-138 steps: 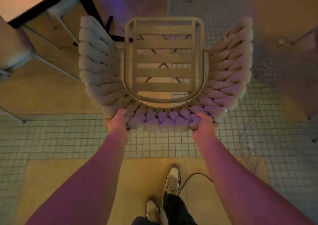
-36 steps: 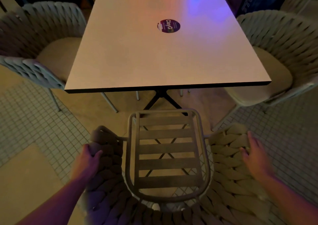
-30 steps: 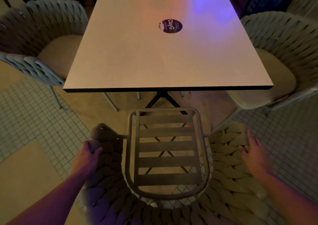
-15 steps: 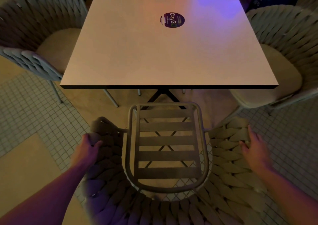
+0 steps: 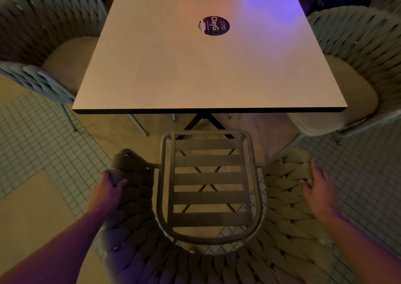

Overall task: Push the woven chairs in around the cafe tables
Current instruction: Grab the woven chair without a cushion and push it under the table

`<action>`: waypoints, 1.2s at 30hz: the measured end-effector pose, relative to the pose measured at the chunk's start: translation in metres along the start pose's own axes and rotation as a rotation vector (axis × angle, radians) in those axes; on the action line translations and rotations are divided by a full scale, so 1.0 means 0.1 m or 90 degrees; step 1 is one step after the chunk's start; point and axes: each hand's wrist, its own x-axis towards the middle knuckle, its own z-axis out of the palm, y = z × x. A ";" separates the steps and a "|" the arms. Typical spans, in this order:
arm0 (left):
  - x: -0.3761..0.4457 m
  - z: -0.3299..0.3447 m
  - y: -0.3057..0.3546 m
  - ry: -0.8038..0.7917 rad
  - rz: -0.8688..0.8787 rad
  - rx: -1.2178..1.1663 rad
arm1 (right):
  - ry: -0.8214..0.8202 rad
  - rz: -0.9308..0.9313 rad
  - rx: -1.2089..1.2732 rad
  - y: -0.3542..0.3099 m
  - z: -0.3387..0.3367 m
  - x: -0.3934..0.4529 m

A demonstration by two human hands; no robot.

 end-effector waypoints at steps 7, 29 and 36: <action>-0.02 0.01 -0.01 0.001 0.006 0.003 | 0.000 -0.014 -0.015 0.04 -0.01 -0.03; -0.13 -0.09 0.03 0.003 0.022 0.020 | -0.014 0.036 -0.037 -0.12 -0.03 -0.06; -0.79 -0.18 0.66 -0.018 0.191 0.018 | -0.024 0.042 0.045 -0.50 -0.20 -0.51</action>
